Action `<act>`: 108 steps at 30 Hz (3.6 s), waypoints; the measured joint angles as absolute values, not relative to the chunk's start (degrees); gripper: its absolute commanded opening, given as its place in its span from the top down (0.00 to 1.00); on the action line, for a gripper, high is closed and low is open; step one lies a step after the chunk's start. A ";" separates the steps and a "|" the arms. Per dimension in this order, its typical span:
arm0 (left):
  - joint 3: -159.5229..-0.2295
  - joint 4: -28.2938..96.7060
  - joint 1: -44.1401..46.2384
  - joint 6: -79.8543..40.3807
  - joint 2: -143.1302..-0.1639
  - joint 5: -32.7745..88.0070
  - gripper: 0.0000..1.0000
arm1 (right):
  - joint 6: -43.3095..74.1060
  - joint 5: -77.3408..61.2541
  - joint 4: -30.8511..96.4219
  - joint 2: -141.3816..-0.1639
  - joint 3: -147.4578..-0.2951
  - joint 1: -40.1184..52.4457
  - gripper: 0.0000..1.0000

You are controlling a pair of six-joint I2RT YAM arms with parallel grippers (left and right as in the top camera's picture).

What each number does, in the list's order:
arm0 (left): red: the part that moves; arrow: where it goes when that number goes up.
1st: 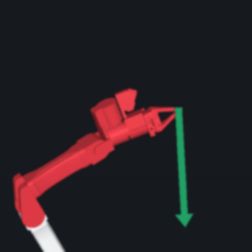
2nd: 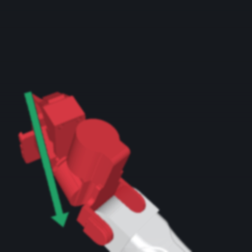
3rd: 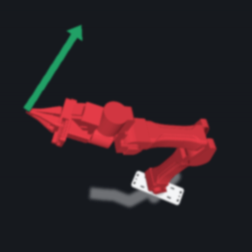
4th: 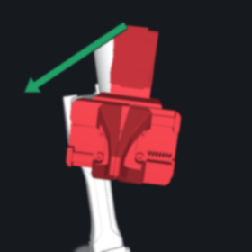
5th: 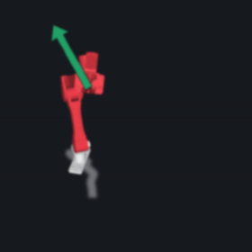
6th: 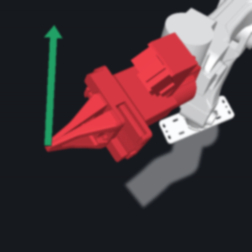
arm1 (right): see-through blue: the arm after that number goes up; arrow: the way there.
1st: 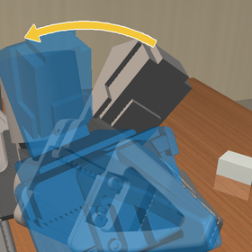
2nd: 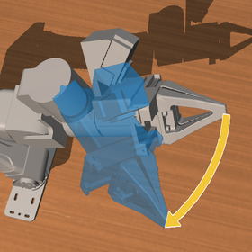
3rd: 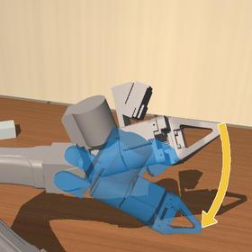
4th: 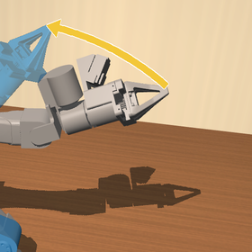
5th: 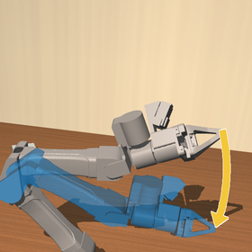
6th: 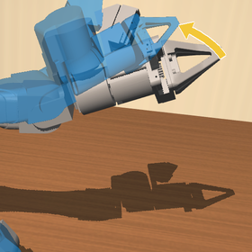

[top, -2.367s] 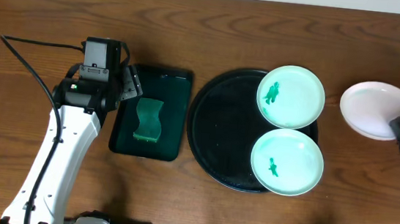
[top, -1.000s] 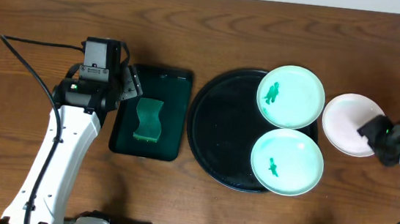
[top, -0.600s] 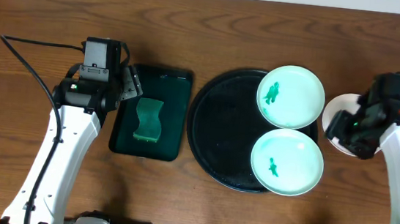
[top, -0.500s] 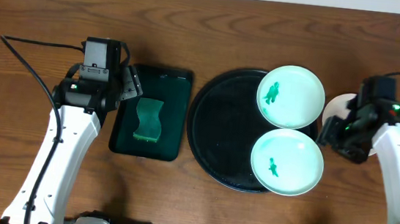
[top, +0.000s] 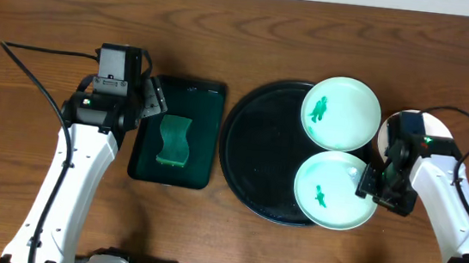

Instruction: Clean dirty plates on tray and stack at the side

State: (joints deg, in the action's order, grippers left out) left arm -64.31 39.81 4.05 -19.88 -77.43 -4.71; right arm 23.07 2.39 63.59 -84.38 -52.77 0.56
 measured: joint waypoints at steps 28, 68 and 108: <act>-64.31 39.81 4.05 -19.88 -77.43 -4.73 0.21 | 21.65 -16.16 50.76 -83.99 -44.86 1.37 0.99; -64.31 39.81 4.05 -19.88 -77.43 -4.73 0.21 | 29.80 -15.44 37.74 -83.99 -48.01 18.61 0.65; -64.31 39.83 4.05 -19.88 -77.43 -4.71 0.21 | 13.69 -3.44 30.28 -93.86 -50.78 19.38 0.99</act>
